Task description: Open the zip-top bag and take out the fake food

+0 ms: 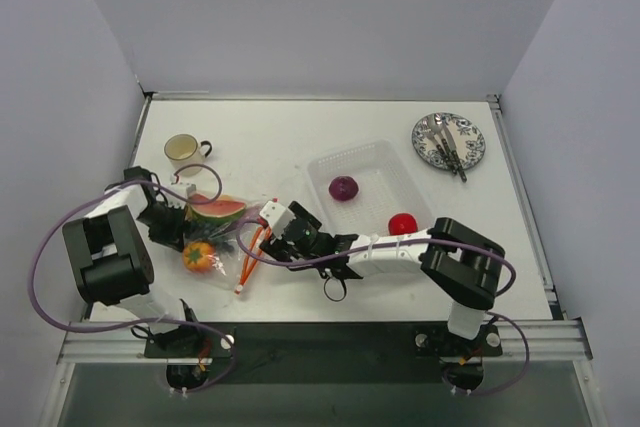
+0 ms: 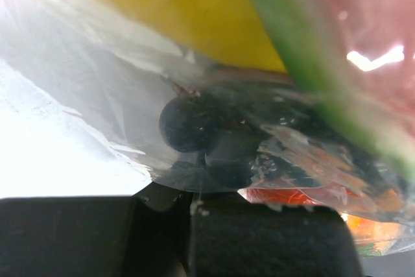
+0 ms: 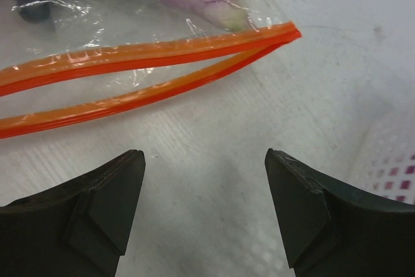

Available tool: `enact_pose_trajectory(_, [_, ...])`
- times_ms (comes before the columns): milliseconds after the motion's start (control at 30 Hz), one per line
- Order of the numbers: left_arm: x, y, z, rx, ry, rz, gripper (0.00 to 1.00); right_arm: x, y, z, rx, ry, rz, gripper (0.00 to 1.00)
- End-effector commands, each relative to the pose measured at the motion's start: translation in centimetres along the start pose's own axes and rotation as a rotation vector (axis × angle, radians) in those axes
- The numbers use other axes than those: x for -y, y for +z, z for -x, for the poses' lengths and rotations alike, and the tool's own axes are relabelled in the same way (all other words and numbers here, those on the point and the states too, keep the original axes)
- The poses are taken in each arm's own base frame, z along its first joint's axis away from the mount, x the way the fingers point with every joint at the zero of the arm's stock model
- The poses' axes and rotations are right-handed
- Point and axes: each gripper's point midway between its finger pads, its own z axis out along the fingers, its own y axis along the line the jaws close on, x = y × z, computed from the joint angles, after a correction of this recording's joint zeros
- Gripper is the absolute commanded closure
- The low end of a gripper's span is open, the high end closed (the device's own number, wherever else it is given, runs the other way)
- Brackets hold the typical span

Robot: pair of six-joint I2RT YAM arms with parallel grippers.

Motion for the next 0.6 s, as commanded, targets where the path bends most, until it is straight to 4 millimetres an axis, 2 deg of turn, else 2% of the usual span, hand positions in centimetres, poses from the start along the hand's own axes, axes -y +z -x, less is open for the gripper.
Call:
enact_pose_trajectory(0, [-1.3,-0.3,1.2,0.037,0.038,0.056,1.00,-2.3,1.2,4.9,0.126,0.089,0.106,0.23])
enact_pose_trajectory(200, [0.1,-1.3,2.5,0.080,0.011,-0.021,1.00,-3.9,2.0,6.2,0.150,0.135,0.178,0.21])
enact_pose_trajectory(300, [1.9,-2.0,3.2,0.105,-0.008,-0.115,1.00,-4.8,2.2,6.8,0.163,0.155,0.218,0.20])
enact_pose_trajectory(467, [4.7,-4.7,5.7,0.184,-0.039,-0.267,1.00,-5.6,3.2,6.8,0.152,0.159,0.243,0.18])
enact_pose_trajectory(567, [5.3,-5.8,6.5,0.207,-0.045,-0.295,1.00,-5.8,3.5,7.2,0.153,0.188,0.250,0.17])
